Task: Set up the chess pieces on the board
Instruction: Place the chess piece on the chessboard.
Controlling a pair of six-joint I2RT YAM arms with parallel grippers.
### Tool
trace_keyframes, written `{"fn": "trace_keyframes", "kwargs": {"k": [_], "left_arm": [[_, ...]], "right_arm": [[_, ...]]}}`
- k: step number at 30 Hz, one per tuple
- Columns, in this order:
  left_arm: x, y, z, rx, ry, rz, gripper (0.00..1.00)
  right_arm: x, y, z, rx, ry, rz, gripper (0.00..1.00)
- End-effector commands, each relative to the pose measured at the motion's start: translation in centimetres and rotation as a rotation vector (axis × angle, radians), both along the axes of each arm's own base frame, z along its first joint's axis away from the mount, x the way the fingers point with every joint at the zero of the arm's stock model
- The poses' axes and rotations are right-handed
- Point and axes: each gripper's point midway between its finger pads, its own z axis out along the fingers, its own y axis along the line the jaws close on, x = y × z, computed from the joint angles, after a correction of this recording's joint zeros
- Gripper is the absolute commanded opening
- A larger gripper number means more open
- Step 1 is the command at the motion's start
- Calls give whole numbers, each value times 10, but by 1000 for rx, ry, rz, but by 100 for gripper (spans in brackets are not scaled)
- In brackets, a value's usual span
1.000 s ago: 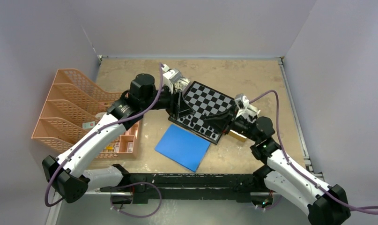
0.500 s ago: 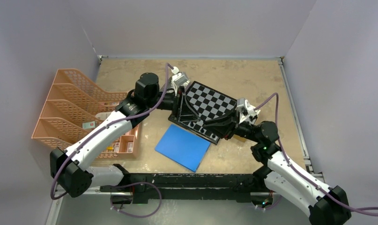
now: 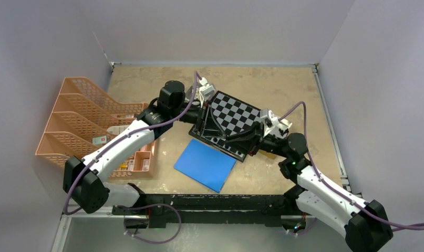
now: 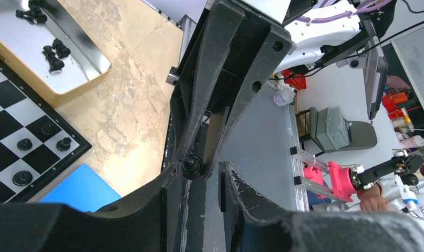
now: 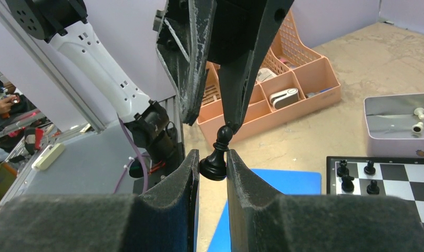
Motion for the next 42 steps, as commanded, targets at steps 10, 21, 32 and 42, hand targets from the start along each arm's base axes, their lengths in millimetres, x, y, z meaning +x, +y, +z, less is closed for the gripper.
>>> {"fn": "trace_keyframes", "kwargs": {"k": [10,21,32,42], "left_arm": [[6,-4,6,1,-28,-25,37],[1,0,2,21,-28,-42,22],[3,-1,-2,31,-38,-50,11],[7,-5,-5,36,-20,-52,22]], "right_arm": [[-7,4,17,38,-61,41,12],[-5,6,13,32,-47,38,12],[-5,7,2,20,-19,45,12],[-6,8,-6,8,-13,55,12]]}}
